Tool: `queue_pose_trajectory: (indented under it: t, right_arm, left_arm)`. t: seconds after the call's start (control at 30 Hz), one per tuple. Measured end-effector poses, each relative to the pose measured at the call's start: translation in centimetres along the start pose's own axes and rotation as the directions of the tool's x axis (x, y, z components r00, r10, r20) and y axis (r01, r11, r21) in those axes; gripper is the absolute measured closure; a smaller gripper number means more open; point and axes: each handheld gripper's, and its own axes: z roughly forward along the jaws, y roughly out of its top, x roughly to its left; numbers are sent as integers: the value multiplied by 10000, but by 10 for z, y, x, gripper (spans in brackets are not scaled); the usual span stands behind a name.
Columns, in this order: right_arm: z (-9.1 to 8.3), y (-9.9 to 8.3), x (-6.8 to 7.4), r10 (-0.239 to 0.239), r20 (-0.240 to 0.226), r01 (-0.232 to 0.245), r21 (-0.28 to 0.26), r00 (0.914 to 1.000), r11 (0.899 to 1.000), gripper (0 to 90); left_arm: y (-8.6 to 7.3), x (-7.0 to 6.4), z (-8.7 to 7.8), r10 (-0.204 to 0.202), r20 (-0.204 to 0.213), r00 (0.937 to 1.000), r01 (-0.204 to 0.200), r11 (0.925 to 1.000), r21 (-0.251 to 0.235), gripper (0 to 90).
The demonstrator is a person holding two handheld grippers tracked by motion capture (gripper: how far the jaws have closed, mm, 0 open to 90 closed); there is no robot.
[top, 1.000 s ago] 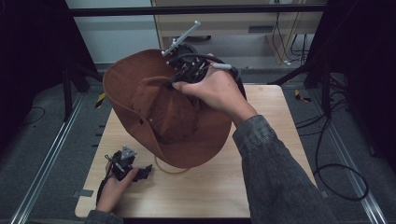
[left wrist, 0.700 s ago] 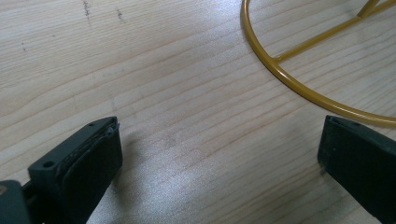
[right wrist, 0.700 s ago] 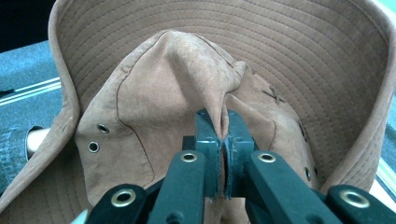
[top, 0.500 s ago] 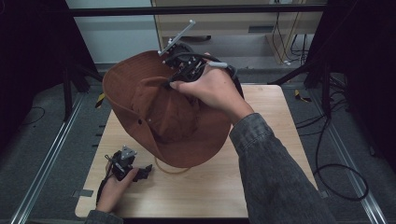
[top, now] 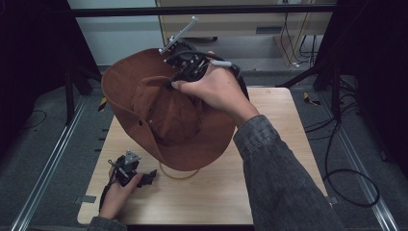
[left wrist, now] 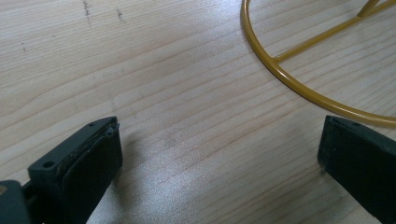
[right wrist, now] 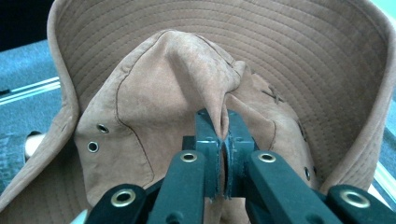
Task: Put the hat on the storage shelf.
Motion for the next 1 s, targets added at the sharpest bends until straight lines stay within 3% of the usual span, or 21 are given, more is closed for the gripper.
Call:
queue_pose_trajectory:
  t: [0.43, 1.0]
  right_arm:
    - [25, -10, -7, 198, -125, -192, 463, 9997, 9987, 867]
    - [39, -19, -10, 301, -312, -282, 613, 9991, 9977, 866]
  left_arm:
    - [0, 0, 0, -34, 21, 10000, 34, 10000, -5, 0]
    - [0, 0, 0, -25, 44, 10000, 25, 10000, 11, 0]
